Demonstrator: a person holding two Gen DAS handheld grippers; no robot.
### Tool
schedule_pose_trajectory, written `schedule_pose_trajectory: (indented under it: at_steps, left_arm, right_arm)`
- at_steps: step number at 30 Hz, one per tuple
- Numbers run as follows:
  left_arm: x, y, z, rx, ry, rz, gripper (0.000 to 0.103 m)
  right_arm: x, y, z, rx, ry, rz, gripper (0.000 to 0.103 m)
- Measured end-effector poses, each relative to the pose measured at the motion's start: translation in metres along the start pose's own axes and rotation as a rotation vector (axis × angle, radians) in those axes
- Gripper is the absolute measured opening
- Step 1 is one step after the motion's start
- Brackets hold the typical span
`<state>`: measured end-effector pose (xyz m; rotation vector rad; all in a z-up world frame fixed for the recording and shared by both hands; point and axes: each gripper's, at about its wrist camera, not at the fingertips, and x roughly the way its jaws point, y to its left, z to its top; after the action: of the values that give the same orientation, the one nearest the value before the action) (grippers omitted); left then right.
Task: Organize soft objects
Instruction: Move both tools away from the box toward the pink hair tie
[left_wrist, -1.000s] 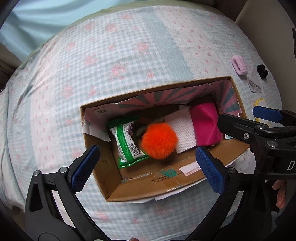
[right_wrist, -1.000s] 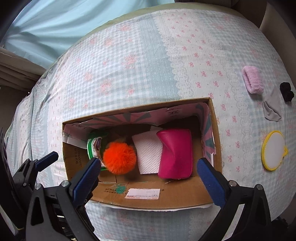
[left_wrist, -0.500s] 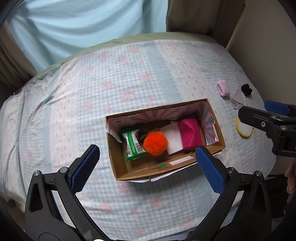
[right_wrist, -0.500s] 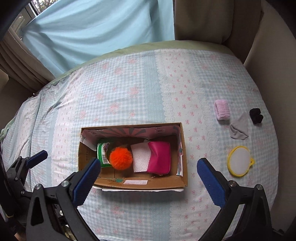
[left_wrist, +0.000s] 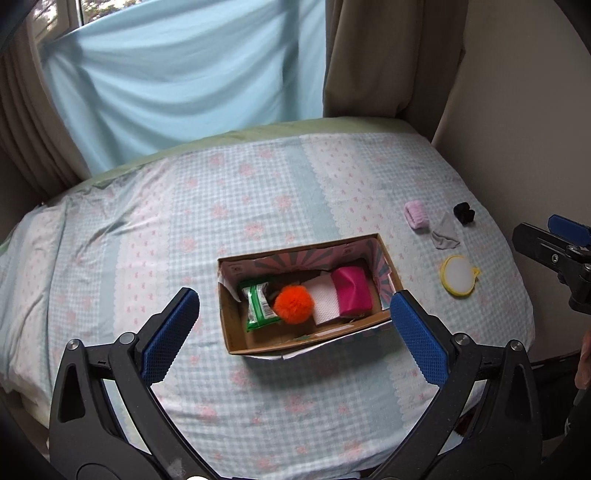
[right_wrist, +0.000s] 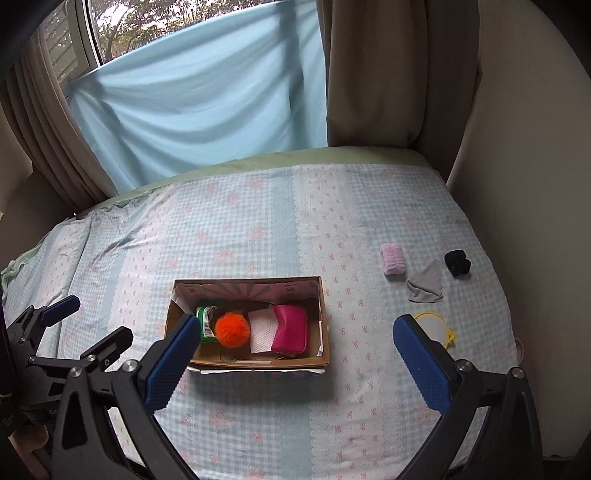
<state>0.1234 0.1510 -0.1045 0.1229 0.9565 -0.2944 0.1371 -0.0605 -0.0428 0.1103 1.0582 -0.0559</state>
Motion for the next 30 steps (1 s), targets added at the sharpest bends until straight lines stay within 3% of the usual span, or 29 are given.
schedule_pose_trajectory:
  at_steps: [7,15,22,30]
  left_arm:
    - [-0.006,-0.054,0.011,0.05,-0.051,-0.05,0.103]
    - [0.022,-0.126,0.034,0.095,-0.044,-0.116,0.103]
    - [0.078,-0.183,0.072,0.107,0.01,-0.135,0.103]
    - [0.183,-0.239,0.114,0.13,0.09,-0.128,0.103]
  right_arm:
    - [-0.042,-0.048,-0.019,0.075,-0.118,-0.073,0.103]
    - [-0.053,-0.133,-0.043,0.148,-0.159,-0.14,0.103]
    - [-0.025,-0.197,-0.054,0.172,-0.121,-0.157,0.103]
    - [0.04,-0.243,-0.061,0.176,-0.072,-0.162,0.103]
